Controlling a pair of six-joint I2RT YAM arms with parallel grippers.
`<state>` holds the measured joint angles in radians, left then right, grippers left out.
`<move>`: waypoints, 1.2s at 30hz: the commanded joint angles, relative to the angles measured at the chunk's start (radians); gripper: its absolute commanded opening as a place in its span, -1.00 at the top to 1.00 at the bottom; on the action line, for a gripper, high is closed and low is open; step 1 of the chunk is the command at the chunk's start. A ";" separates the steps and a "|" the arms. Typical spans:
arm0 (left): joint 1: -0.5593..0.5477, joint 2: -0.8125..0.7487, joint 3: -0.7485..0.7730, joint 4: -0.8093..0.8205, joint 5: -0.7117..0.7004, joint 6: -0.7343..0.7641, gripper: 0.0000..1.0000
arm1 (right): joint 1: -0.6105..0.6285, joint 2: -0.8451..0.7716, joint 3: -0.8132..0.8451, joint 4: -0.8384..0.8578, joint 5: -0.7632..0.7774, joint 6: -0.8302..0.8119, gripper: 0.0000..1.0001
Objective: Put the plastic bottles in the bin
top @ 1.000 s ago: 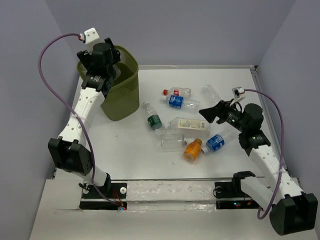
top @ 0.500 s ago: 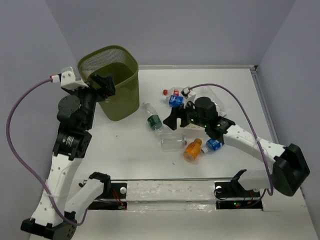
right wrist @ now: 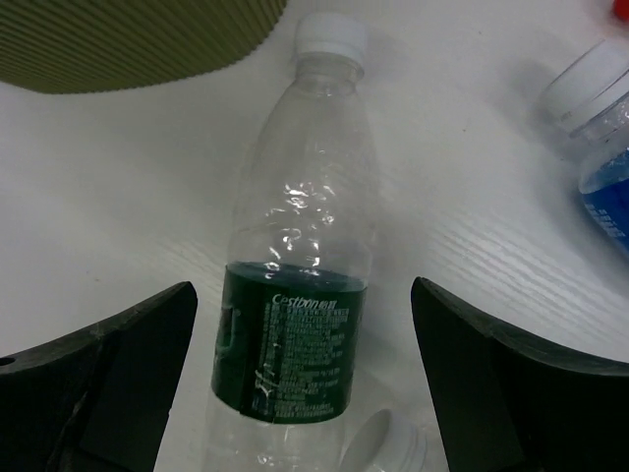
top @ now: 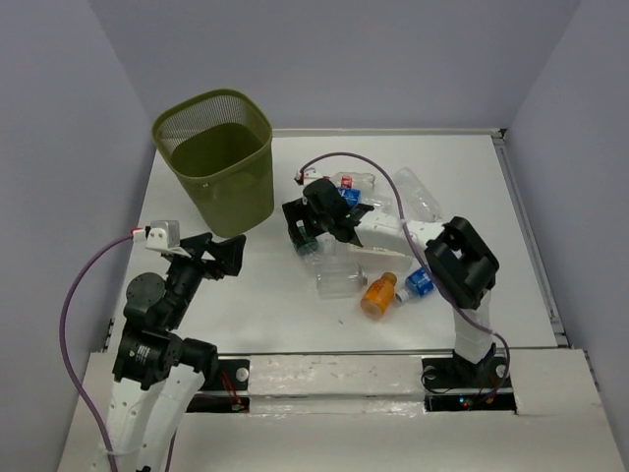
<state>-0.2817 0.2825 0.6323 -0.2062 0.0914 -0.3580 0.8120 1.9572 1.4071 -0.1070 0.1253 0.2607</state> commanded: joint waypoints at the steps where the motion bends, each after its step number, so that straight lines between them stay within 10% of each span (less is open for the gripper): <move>1: -0.005 0.027 -0.013 0.065 0.051 -0.002 -0.98 | 0.000 0.084 0.144 -0.072 0.085 0.006 -0.87; 9: -0.063 0.015 -0.023 0.071 0.033 -0.001 -0.98 | 0.000 0.169 0.224 -0.091 0.077 0.057 -0.55; 15: -0.070 0.001 -0.025 0.070 0.027 -0.001 -0.98 | 0.000 0.117 0.196 -0.068 0.092 0.107 0.06; 27: -0.079 0.003 -0.022 0.053 -0.028 -0.015 -0.98 | 0.000 -0.369 -0.045 0.182 0.126 0.129 0.08; 36: -0.080 0.020 -0.019 0.041 -0.059 -0.029 -0.98 | 0.009 -0.246 0.344 0.374 0.068 -0.057 0.08</move>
<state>-0.3546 0.2928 0.6136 -0.1925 0.0433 -0.3790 0.8131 1.6035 1.5574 0.1089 0.2264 0.2970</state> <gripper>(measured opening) 0.989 0.550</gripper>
